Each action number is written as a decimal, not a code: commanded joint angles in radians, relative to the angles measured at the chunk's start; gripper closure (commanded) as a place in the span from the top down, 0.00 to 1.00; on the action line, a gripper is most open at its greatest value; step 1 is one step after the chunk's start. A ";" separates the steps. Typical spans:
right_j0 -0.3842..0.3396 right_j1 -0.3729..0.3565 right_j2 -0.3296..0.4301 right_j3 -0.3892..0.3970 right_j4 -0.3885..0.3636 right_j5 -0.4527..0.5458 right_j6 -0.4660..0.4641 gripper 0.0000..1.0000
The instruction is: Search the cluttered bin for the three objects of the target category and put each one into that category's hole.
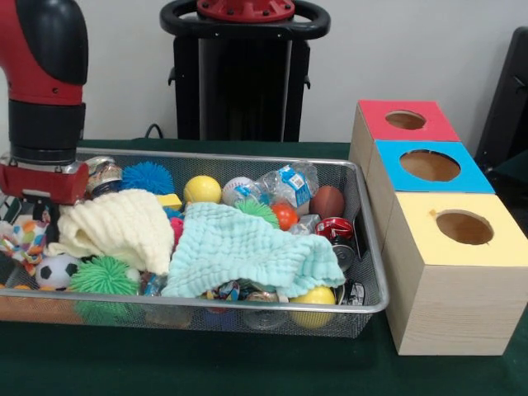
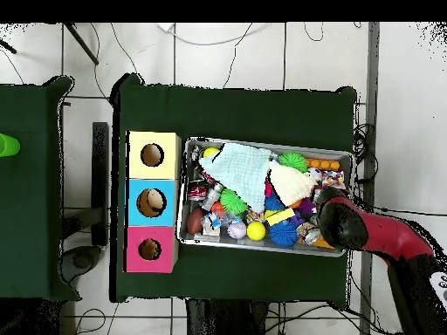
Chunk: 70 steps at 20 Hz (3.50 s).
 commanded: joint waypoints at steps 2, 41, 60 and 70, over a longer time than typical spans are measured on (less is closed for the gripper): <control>-0.050 0.203 0.173 -0.101 -0.156 -0.008 -0.179 0.00; 0.029 0.057 0.102 0.003 -0.158 0.028 -0.018 1.00; 0.089 -0.238 0.053 0.216 -0.035 0.116 0.043 1.00; 0.056 -0.171 0.070 0.176 -0.044 0.115 0.002 1.00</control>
